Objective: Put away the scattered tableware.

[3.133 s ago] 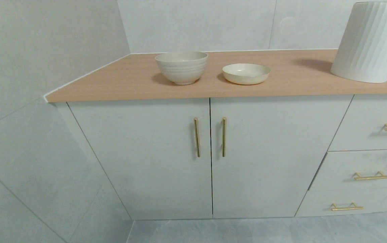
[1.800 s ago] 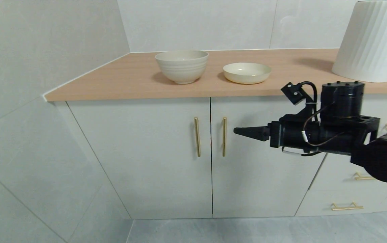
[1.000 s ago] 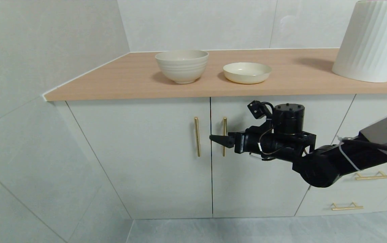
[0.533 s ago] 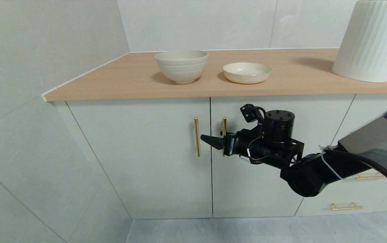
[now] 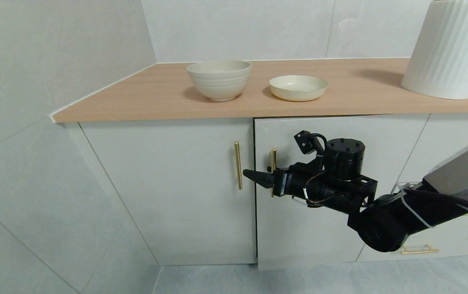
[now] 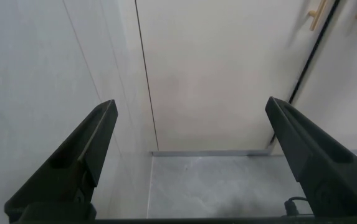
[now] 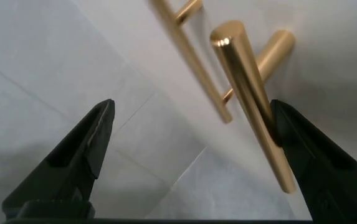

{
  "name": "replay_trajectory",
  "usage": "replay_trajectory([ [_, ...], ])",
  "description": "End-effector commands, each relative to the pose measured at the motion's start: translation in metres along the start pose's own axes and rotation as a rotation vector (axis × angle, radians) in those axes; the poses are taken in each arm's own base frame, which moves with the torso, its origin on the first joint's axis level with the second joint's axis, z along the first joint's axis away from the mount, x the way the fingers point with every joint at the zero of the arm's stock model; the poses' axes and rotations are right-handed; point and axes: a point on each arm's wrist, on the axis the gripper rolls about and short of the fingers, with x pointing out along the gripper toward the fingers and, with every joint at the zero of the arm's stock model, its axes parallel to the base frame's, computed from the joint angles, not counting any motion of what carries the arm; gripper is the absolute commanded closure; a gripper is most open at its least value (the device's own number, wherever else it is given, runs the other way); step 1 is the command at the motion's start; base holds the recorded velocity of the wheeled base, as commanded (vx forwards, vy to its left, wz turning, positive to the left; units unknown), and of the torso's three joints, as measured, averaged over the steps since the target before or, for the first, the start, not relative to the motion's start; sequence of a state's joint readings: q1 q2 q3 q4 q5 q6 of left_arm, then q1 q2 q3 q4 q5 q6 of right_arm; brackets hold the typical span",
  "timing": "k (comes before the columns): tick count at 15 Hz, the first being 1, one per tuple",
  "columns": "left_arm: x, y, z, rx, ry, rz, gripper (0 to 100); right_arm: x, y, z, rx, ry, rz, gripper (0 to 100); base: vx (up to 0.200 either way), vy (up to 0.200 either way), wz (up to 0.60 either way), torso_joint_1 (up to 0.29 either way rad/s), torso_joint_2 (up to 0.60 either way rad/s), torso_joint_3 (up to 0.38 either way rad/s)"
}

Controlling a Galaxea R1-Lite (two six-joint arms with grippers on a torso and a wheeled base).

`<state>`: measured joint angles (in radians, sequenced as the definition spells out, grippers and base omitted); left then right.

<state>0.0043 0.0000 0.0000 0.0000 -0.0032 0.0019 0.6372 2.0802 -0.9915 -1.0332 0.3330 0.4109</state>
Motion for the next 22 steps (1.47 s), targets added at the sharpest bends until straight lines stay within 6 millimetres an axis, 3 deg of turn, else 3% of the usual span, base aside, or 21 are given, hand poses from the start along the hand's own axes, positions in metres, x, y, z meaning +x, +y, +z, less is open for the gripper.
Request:
replay_trajectory([
  [1, 0.0, 0.0, 0.0, 0.001, 0.0, 0.0, 0, -0.027, 0.028, 0.005, -0.009, 0.004, 0.048, 0, 0.0, 0.0, 0.0, 0.0, 0.0, 0.0],
  [3, 0.0, 0.0, 0.0, 0.001, 0.0, 0.0, 0, -0.053, 0.048, 0.002, -0.007, 0.05, 0.126, 0, 0.0, 0.0, 0.0, 0.0, 0.0, 0.0],
  [10, 0.0, 0.0, 0.002, 0.003, -0.009, -0.006, 0, -0.108, 0.068, -0.015, 0.007, 0.125, 0.179, 0, 0.0, 0.0, 0.0, 0.0, 0.0, 0.0],
  [12, -0.011, -0.001, 0.034, -0.029, -0.091, -0.048, 0, -0.119, 0.07, -0.022, 0.01, 0.137, 0.179, 0, 0.0, 0.0, 0.0, 0.0, 0.0, 0.0],
  [14, -0.007, -0.004, 0.087, -0.057, 0.011, -0.222, 0, -0.126, 0.073, -0.025, 0.001, 0.123, 0.195, 0, 0.0, 0.0, 0.0, 0.0, 0.0, 0.0],
  [15, 0.006, -0.005, 0.105, -0.069, 0.065, -0.271, 0, -0.127, 0.075, -0.025, 0.001, 0.121, 0.2, 0, 0.0, 0.0, 0.0, 0.0, 0.0, 0.0],
  [18, 0.088, -0.011, 0.157, -0.153, 0.291, -0.474, 0, -0.13, 0.079, -0.032, 0.009, 0.149, 0.211, 0, 0.0, 0.0, 0.0, 0.0, 0.0, 0.0],
  [20, 0.142, -0.022, 0.164, -0.199, 0.401, -0.604, 0, -0.131, 0.081, -0.032, 0.008, 0.15, 0.219, 0, 0.0, 0.0, 0.0, 0.0, 0.0, 0.0],
  [22, 0.185, -0.044, 0.153, -0.215, 0.475, -0.688, 0, -0.136, 0.082, -0.032, 0.009, 0.15, 0.219, 0, 0.0, 0.0, 0.0, 0.0, 0.0, 0.0],
])
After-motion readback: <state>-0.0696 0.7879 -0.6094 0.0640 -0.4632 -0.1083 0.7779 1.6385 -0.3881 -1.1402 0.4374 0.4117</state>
